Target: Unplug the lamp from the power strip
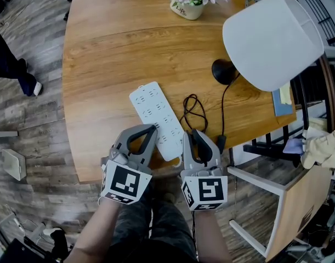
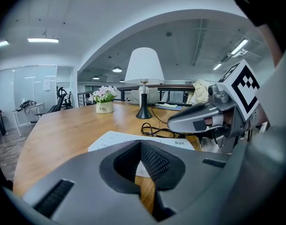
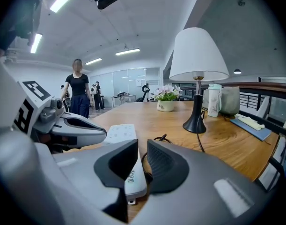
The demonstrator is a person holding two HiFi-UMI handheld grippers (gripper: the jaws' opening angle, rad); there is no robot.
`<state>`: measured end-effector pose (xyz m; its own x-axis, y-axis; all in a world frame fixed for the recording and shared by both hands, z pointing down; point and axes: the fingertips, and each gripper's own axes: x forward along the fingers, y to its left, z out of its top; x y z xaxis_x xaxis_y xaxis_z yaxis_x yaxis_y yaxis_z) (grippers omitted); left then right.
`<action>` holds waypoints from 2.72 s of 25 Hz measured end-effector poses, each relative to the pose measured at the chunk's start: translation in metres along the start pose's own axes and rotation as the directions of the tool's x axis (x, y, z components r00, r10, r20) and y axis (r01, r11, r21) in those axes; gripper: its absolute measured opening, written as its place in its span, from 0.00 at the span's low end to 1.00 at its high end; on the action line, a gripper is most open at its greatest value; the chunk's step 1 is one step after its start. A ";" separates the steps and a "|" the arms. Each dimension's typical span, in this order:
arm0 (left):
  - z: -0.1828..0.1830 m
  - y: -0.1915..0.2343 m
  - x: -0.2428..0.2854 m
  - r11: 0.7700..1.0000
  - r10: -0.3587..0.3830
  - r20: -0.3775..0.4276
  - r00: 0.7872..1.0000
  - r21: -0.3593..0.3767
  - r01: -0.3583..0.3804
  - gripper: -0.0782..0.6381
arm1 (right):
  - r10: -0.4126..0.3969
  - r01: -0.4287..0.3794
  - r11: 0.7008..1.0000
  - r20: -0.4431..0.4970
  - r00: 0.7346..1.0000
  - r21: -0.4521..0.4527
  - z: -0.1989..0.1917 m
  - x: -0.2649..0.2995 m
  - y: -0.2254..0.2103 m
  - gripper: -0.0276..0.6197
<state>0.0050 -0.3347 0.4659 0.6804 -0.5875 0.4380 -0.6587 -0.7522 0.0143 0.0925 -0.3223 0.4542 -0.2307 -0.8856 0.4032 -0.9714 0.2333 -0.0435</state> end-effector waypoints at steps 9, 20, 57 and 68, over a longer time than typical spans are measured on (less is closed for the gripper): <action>0.011 0.007 -0.012 0.998 0.049 0.049 0.998 -0.034 -0.047 0.10 | 0.023 -0.022 1.000 0.040 0.999 -0.013 0.014 -0.005 0.005 0.05; 0.034 0.007 -0.034 0.987 0.113 0.130 0.985 -0.132 -0.095 0.10 | 0.071 -0.071 0.997 0.109 0.992 -0.010 0.037 -0.024 0.010 0.05; 0.128 -0.008 -0.146 0.955 0.267 0.335 0.903 -0.215 -0.203 0.10 | 0.210 -0.184 0.975 0.257 0.943 -0.121 0.137 -0.131 0.022 0.05; 0.148 -0.016 -0.187 0.942 0.326 0.388 0.862 -0.215 -0.259 0.10 | 0.268 -0.228 0.960 0.295 0.917 -0.162 0.158 -0.159 0.036 0.05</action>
<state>-0.0644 -0.2572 0.2513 0.4968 -0.8672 0.0334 -0.8654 -0.4922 0.0938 0.0854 -0.2368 0.2440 -0.4880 -0.8684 0.0882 -0.8711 0.4909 0.0142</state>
